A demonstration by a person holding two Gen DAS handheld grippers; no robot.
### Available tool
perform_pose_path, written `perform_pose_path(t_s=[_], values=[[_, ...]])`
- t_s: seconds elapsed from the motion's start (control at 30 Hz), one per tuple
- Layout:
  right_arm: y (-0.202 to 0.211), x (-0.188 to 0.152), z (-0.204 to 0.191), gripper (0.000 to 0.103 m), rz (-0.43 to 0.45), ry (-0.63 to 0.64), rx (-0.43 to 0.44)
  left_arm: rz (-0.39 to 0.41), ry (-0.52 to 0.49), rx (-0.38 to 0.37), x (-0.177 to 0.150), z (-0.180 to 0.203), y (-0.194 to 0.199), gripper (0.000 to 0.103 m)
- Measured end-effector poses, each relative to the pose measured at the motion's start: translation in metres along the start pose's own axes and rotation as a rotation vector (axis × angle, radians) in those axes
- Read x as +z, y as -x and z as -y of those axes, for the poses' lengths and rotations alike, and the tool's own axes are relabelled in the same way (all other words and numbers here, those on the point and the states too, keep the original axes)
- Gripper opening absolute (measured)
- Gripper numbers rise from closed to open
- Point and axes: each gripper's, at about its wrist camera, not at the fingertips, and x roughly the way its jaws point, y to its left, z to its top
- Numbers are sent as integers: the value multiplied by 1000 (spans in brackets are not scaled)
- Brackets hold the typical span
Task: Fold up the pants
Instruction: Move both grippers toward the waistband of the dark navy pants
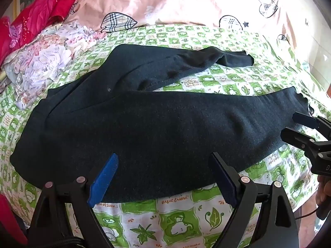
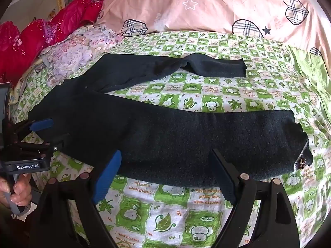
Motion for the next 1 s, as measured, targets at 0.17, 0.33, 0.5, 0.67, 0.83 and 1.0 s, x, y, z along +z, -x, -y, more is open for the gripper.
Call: perform_pose_path(t_s=[0.17,0.33,0.5,0.67,0.83,1.0], values=[[-1,0,3,86,4,1,-6,-2,-3,1,0,1,-1,90],[2,-2,5,86,3,3,2,0,-4,0,0,1,-1,90],[6,-2,1,86,8,10,12,0,-2,-5,0,1,-1,90],[4,3,-2,86,15,4,7,-2,-4,-15,1,2,-1,90],[4,8,1,86,20,-1,20,0,-11,-27,4,2,0,90],[1,6,4,86,-49,-7,6,-5,-15,-34,5,3,-2,90]])
